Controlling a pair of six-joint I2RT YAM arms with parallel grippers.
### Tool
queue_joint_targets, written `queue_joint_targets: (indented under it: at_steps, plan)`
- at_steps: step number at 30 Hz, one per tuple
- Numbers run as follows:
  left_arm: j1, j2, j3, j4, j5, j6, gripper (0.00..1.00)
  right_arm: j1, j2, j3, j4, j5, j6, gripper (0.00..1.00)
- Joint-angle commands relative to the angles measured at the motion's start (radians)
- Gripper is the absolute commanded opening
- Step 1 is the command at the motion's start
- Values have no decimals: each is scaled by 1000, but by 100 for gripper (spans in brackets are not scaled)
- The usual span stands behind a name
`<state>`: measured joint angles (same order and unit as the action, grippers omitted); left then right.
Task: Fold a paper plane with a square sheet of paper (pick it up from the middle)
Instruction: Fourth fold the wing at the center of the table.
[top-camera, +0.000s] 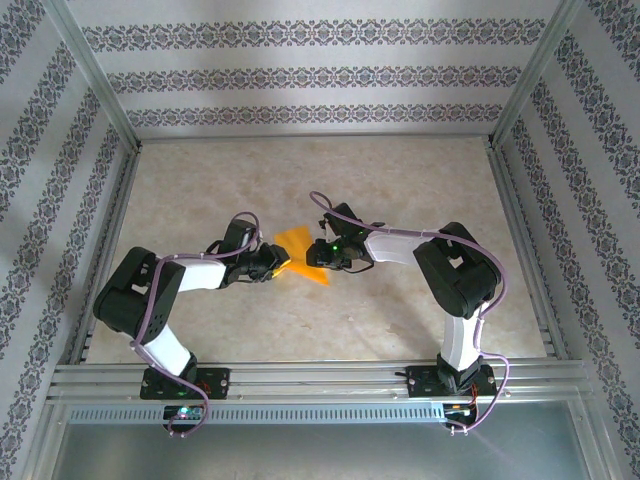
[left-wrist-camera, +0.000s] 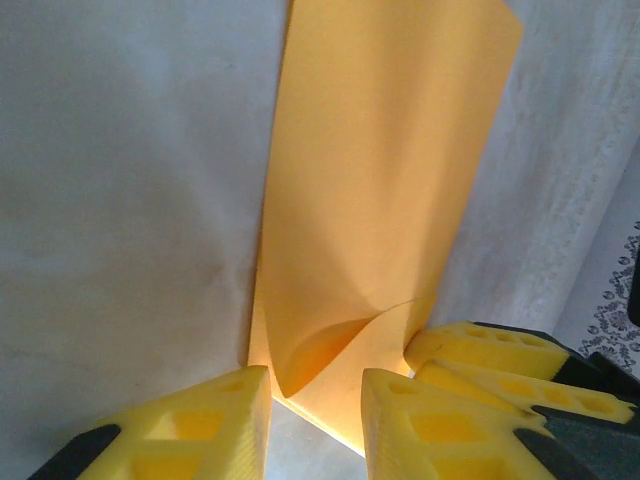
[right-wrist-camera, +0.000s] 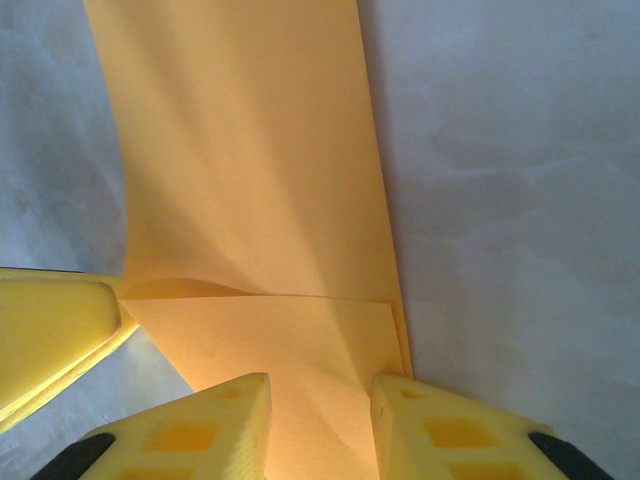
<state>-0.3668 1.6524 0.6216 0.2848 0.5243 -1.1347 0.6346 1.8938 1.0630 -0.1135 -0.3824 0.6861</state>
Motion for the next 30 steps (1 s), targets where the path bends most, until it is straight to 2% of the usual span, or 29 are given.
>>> queue_joint_targets:
  at_steps: [1, 3, 10, 17, 20, 25, 30]
  plan:
    - [-8, 16, 17, 11, 16, -11, 30, -11, 26, -19, 3, -10, 12, 33]
    - [-8, 18, 18, 13, 16, -13, 30, -12, 28, -19, 3, -12, 12, 33]
    - [-8, 37, 31, 70, 54, -15, 19, -13, 31, -24, 6, -14, 7, 31]
    - [-9, 42, 36, 73, 65, 7, 18, -21, 28, -24, 15, -21, -9, 30]
    - [-8, 54, 45, 73, 71, 13, 15, -23, 22, -23, 18, -27, -28, 31]
    - [-8, 49, 58, 33, 56, 21, 6, -29, -39, -21, 38, -16, -113, 38]
    - [-13, 13, 102, -81, 20, 36, 4, -25, -150, -48, 40, 61, -230, 45]
